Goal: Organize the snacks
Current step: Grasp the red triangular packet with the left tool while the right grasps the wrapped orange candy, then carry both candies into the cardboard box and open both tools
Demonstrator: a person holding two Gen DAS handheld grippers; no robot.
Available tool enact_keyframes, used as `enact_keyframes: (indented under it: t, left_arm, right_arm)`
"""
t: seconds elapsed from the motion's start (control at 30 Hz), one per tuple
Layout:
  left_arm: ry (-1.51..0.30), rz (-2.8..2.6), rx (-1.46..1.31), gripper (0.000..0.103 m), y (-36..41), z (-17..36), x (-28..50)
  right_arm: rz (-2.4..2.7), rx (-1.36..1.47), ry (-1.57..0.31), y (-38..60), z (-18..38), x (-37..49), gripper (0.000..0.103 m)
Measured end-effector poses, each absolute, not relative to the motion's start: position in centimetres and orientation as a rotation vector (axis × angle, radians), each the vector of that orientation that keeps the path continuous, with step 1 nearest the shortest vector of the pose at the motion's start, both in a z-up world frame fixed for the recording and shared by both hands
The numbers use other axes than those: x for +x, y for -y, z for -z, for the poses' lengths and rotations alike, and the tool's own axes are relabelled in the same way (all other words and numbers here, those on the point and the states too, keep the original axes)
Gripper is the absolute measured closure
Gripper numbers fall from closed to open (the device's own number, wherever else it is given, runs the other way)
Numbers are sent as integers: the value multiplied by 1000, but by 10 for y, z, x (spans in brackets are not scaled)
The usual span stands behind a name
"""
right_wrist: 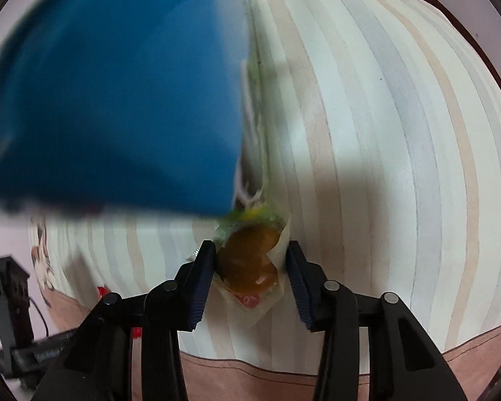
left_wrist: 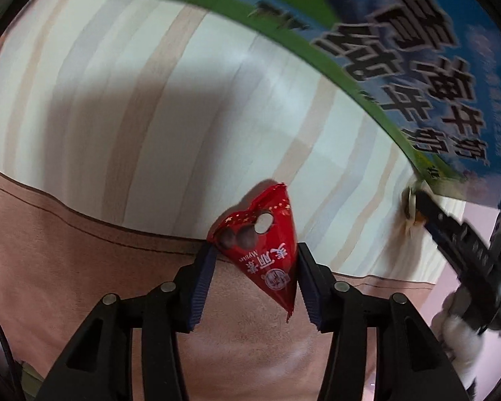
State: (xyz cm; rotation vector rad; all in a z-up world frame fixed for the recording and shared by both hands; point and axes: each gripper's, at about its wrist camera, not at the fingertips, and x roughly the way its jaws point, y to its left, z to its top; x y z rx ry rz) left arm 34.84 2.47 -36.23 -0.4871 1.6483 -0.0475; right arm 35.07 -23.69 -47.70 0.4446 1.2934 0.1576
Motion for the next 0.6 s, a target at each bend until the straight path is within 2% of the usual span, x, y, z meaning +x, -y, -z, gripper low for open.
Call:
enact_keyframes:
  t: [0.43, 0.5, 0.6]
  left_arm:
    - [-1684, 1, -579, 48, -36, 386, 365]
    - [-1679, -8, -567, 49, -36, 386, 367]
    - [-1660, -13, -511, 56, -29, 383, 362]
  right_arm:
    - [-284, 307, -1462, 191, 493, 272, 57]
    - [-266, 345, -1468, 190, 499, 272, 56]
    - [-245, 393, -1475, 190, 506, 270, 54]
